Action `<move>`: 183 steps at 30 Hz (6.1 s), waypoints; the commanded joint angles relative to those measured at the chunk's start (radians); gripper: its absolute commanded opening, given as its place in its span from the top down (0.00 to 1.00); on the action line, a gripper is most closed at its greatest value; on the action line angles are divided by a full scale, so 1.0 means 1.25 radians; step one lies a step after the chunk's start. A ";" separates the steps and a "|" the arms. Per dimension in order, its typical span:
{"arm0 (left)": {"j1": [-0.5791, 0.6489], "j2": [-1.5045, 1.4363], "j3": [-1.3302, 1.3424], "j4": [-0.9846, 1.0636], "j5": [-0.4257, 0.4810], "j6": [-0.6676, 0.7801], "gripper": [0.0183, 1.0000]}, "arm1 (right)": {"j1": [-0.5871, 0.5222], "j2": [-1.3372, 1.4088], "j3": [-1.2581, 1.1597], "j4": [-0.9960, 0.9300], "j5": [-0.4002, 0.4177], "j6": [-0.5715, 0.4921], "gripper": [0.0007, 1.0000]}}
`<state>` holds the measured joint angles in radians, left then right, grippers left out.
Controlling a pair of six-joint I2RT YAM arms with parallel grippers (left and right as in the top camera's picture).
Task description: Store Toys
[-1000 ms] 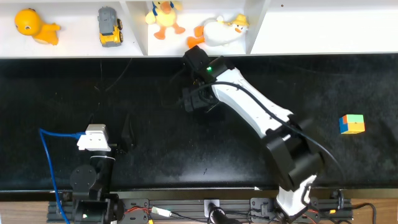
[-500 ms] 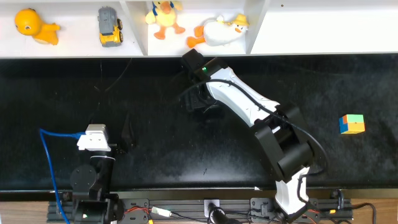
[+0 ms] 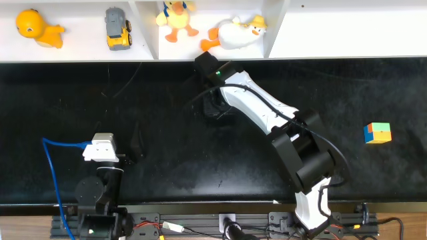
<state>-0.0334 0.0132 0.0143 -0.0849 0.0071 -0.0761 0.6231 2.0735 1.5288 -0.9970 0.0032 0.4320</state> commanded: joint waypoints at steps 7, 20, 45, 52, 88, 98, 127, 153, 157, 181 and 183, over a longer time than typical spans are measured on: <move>-0.006 -0.008 -0.005 0.002 0.005 -0.006 0.00 | 0.005 0.032 0.008 0.017 -0.007 0.005 0.77; -0.006 -0.008 -0.005 0.002 0.005 -0.006 0.00 | 0.003 0.032 0.057 -0.049 -0.030 0.005 0.96; -0.006 -0.008 -0.005 0.002 0.005 -0.006 0.00 | -0.076 -0.261 0.245 -0.554 0.085 0.042 0.95; -0.006 -0.008 -0.005 0.002 0.005 -0.006 0.00 | -0.200 -0.383 0.121 -0.520 0.095 0.009 0.96; -0.006 -0.008 -0.005 0.002 0.005 -0.006 0.00 | -0.511 -0.417 -0.247 0.234 0.039 -0.532 0.96; -0.006 -0.008 -0.005 0.002 0.005 -0.006 0.00 | -0.526 -0.333 -0.247 0.331 0.032 -0.489 0.96; -0.006 -0.008 -0.005 0.002 0.005 -0.006 0.00 | -0.525 -0.199 -0.247 0.544 -0.054 -0.261 0.69; -0.006 -0.008 -0.005 0.002 0.005 -0.006 0.00 | -0.625 -0.715 -0.225 -0.073 0.207 0.103 0.00; -0.006 -0.008 -0.005 0.002 0.005 -0.006 0.00 | -0.780 -0.772 -0.240 -0.161 0.207 0.214 0.00; -0.006 -0.008 -0.005 0.002 0.005 -0.006 0.00 | -1.115 -0.431 -0.307 -0.020 0.138 0.259 0.00; -0.006 -0.008 -0.005 0.002 0.005 -0.006 0.00 | -1.115 -0.405 -0.307 -0.012 0.138 0.258 0.00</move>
<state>-0.0334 0.0132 0.0135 -0.0830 0.0067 -0.0761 -0.7670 1.5391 1.1507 -1.0218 0.1806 0.7414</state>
